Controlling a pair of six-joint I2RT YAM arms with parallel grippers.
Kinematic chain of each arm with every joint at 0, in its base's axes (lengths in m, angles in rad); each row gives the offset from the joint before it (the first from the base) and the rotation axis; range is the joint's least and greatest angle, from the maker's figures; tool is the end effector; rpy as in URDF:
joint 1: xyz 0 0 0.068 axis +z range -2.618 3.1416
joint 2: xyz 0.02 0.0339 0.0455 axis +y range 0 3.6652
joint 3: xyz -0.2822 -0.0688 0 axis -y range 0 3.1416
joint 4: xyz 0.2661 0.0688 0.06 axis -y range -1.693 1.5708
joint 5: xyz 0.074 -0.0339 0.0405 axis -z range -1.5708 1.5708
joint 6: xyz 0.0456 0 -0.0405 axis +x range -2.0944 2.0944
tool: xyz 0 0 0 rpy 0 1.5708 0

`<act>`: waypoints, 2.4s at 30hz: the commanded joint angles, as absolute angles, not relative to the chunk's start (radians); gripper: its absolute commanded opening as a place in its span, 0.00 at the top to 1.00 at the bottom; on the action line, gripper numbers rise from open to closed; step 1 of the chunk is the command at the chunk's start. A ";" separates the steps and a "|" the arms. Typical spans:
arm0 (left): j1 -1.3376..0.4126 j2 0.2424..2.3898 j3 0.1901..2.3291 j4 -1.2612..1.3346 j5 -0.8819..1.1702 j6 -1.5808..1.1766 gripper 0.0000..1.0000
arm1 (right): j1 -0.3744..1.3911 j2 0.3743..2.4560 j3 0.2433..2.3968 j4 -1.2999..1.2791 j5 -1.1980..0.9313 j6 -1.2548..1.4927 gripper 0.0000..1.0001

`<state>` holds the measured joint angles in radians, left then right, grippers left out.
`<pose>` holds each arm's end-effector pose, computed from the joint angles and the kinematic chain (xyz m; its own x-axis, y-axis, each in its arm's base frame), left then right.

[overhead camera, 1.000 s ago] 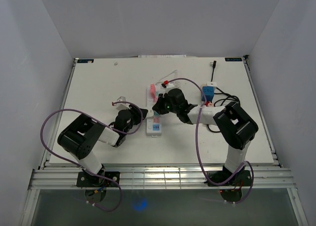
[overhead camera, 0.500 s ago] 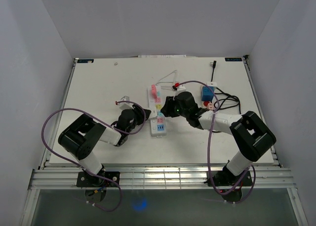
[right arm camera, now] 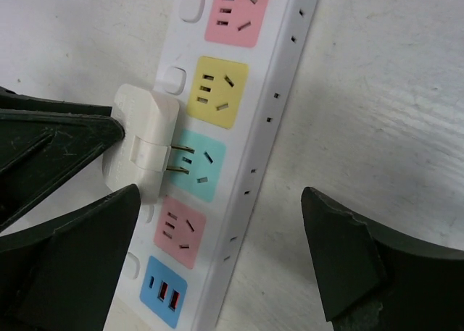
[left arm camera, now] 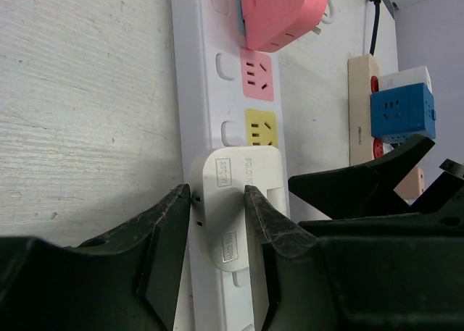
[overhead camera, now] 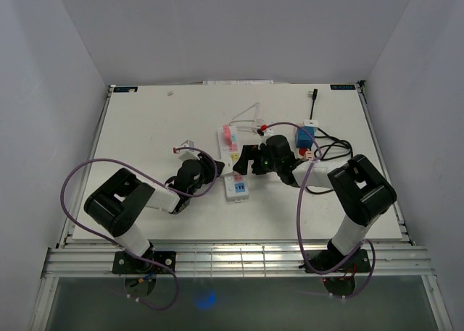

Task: Insert the plug
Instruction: Insert the plug into the socket.

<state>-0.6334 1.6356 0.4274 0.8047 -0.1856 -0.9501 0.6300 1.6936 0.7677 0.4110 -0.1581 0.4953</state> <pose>0.2452 -0.1696 0.1209 -0.5460 -0.5910 -0.5938 0.0013 0.7082 -0.7060 0.2916 0.2215 0.1584 -0.6792 0.0856 -0.7289 -0.4202 0.7689 0.4819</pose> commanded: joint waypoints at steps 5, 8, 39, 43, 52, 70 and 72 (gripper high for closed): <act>-0.658 1.608 0.440 0.629 -0.199 -0.913 0.55 | 0.618 1.764 0.787 0.580 -0.373 0.534 0.06; -0.663 1.615 0.446 0.626 -0.199 -0.913 0.55 | 0.615 1.778 0.787 0.610 -0.403 0.554 0.07; -0.704 1.655 0.508 0.580 -0.249 -0.893 0.56 | 0.551 1.944 0.903 0.592 -0.494 0.700 0.23; -0.706 1.667 0.508 0.580 -0.249 -0.902 0.55 | 0.555 1.936 0.897 0.617 -0.502 0.700 0.09; -0.698 1.666 0.485 0.578 -0.268 -0.922 0.55 | 0.563 1.965 0.936 0.558 -0.491 0.678 0.25; -0.629 1.680 0.423 0.632 -0.203 -0.940 0.56 | 0.563 1.990 0.931 0.609 -0.538 0.692 0.34; -0.620 1.690 0.420 0.643 -0.189 -0.942 0.58 | 0.563 1.987 0.931 0.614 -0.546 0.695 0.32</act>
